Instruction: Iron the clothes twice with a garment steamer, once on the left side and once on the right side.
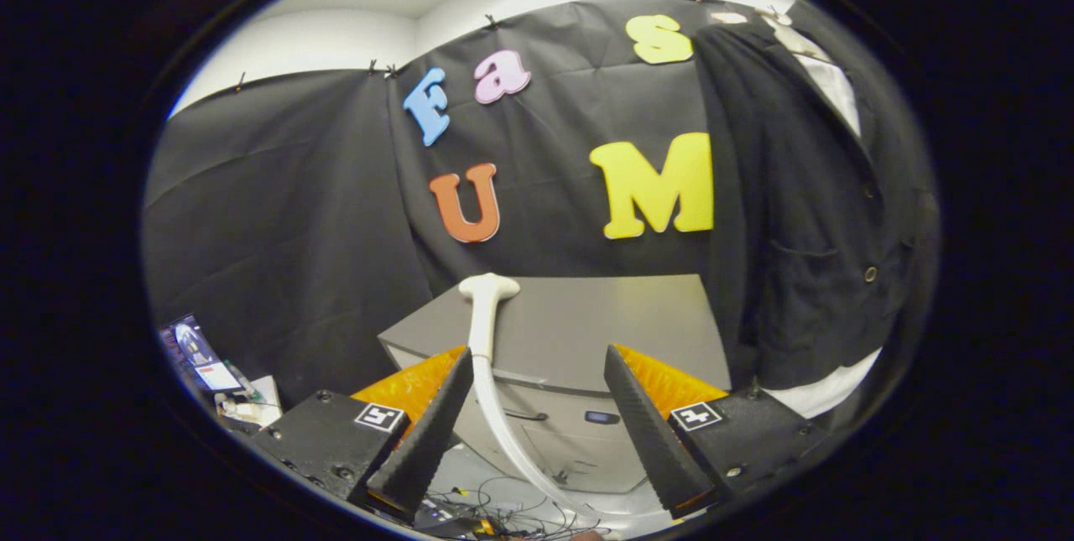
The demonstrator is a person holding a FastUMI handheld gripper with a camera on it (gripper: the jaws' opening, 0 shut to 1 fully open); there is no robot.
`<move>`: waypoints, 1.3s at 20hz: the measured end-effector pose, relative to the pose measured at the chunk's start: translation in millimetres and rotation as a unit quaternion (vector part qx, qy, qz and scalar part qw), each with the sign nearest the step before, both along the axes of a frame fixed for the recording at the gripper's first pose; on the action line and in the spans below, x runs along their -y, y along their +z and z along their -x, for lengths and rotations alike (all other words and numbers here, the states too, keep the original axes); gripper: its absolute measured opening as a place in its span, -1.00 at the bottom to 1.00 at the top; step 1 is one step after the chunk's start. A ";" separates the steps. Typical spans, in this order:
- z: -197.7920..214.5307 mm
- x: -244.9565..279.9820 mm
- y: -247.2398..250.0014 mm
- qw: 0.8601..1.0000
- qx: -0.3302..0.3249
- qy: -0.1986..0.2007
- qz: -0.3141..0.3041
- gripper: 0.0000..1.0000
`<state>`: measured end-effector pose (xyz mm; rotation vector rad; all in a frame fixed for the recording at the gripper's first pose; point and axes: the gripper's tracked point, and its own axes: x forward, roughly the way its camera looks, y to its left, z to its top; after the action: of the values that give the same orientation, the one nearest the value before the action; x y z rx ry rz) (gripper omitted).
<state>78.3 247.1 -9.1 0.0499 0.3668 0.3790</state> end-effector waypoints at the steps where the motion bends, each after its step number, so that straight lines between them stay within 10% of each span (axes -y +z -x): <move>1: -11.7 -12.7 -2.4 1.000 -0.011 0.012 0.004 1.00; 14: -158.6 -133.6 -64.3 0.982 -0.154 0.095 0.055 0.93; 26: -206.8 -155.9 -100.5 0.970 -0.211 0.053 0.108 -0.01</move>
<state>285.1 403.0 -109.6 -0.1044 0.8322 0.4323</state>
